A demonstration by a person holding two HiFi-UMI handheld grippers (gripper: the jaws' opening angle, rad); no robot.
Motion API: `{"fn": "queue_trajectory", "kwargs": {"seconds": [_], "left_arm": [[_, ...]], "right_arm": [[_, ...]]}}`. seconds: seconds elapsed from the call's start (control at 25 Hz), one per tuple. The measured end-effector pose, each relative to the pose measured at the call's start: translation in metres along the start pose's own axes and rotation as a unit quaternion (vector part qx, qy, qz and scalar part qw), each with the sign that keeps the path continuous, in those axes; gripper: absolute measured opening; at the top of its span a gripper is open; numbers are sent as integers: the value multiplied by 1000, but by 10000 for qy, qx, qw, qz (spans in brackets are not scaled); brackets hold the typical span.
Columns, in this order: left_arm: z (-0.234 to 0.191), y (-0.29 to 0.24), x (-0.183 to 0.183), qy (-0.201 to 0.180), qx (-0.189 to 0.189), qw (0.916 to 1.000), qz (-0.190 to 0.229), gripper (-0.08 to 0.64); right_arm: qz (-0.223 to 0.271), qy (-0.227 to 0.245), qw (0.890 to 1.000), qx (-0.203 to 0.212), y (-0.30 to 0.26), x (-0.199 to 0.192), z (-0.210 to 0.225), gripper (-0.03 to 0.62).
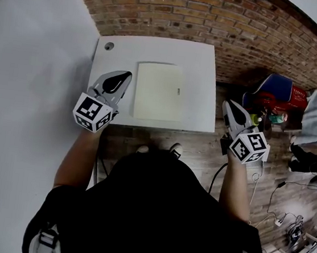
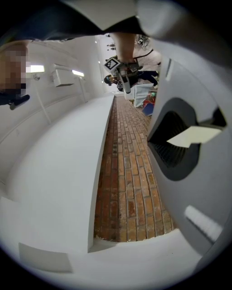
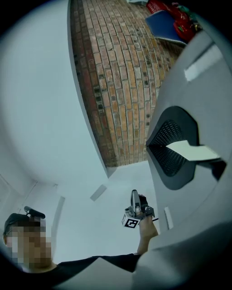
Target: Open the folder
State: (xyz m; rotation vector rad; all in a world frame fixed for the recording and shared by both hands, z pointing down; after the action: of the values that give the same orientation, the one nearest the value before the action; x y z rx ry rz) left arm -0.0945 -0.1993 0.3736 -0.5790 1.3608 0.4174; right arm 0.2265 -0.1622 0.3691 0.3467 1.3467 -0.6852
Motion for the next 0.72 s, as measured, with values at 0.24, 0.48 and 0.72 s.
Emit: {"fn": "queue_trajectory", "kwargs": {"seconds": [0.24,0.48,0.72], "left_arm": [[6,-6,-5,-50,89,9999,-98,3],[17,-18,-9,-107,88,9997,-220,3],[36,-32,-21,-320,-35,9985,-442,3]], "right_arm": [[-104,-1,9999,94,-3,-4,11,3],[-168,-46,9997,155,-2,-5,20,3],[-252,-94,9995,164,6,-10,26,3]]}}
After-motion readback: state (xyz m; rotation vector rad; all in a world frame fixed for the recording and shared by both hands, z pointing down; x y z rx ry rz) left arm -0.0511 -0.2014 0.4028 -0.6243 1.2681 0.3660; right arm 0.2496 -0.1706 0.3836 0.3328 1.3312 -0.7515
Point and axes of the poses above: the fingertips, and each gripper's own axes: y backward along the fingers, z to its right, x out of its top, the point moved 1 cm from there along y, backward along the fingers, and after that the axes turned 5 degrees about x, right-handed, at the moved point
